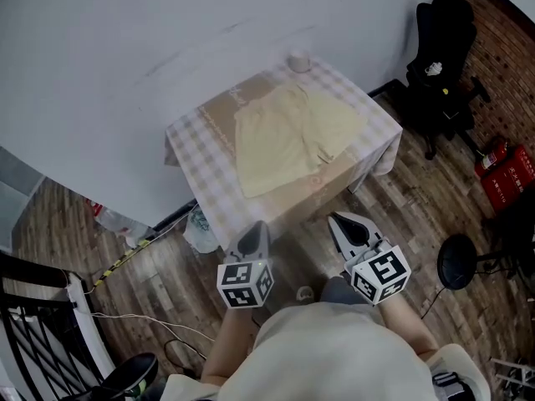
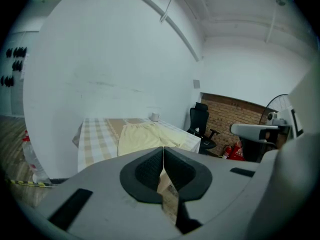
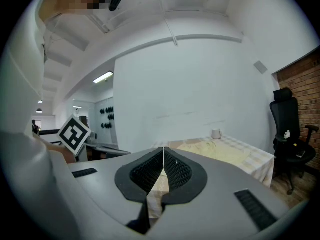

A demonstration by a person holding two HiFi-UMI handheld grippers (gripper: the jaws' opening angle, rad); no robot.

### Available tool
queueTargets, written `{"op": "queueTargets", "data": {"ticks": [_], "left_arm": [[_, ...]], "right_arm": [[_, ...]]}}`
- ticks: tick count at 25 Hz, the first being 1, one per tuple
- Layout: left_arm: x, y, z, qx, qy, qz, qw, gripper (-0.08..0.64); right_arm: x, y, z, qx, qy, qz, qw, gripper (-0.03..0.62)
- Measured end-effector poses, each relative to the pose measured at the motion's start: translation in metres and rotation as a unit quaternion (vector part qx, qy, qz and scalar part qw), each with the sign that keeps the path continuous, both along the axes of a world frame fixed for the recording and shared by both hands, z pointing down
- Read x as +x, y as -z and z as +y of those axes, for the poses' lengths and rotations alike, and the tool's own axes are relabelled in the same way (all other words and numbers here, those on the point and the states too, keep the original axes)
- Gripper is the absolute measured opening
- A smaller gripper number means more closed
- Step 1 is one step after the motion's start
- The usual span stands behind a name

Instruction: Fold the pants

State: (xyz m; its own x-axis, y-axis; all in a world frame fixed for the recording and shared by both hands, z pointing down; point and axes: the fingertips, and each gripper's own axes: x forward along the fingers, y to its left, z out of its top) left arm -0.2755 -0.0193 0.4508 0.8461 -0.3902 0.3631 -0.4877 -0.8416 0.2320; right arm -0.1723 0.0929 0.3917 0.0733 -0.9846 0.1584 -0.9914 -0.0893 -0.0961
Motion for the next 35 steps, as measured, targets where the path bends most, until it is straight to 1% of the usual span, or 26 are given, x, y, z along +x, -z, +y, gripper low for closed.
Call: {"op": "queueTargets", "data": {"ticks": [4, 7, 12, 16, 19, 25, 35], "left_arm": [[0.007, -0.007, -0.01, -0.003, 0.018, -0.007, 0.9998, 0.005], [0.017, -0.01, -0.022, -0.003, 0.038, -0.009, 0.9992, 0.005], [0.046, -0.013, -0.048, -0.004, 0.087, -0.005, 0.9961, 0.005], [0.075, -0.005, -0.065, 0.001, 0.118, 0.0, 0.993, 0.005], [0.093, 0.001, -0.078, 0.002, 0.14, 0.0, 0.9902, 0.005], [0.109, 0.0, -0.096, -0.002, 0.184, -0.007, 0.9829, 0.005], [0.111, -0.026, -0.11, -0.022, 0.258, -0.02, 0.9656, 0.005]], "right_arm": [[0.009, -0.005, -0.011, -0.005, 0.019, 0.003, 1.0, 0.002], [0.024, -0.011, -0.026, -0.008, 0.04, 0.0, 0.999, 0.002], [0.065, -0.01, -0.06, -0.01, 0.085, 0.01, 0.996, 0.002], [0.102, 0.003, -0.089, -0.003, 0.118, 0.021, 0.993, 0.002], [0.123, 0.011, -0.109, 0.001, 0.139, 0.02, 0.99, 0.002], [0.143, 0.01, -0.138, -0.003, 0.183, 0.011, 0.983, 0.002], [0.163, -0.001, -0.167, -0.015, 0.246, -0.002, 0.969, 0.002]]}}
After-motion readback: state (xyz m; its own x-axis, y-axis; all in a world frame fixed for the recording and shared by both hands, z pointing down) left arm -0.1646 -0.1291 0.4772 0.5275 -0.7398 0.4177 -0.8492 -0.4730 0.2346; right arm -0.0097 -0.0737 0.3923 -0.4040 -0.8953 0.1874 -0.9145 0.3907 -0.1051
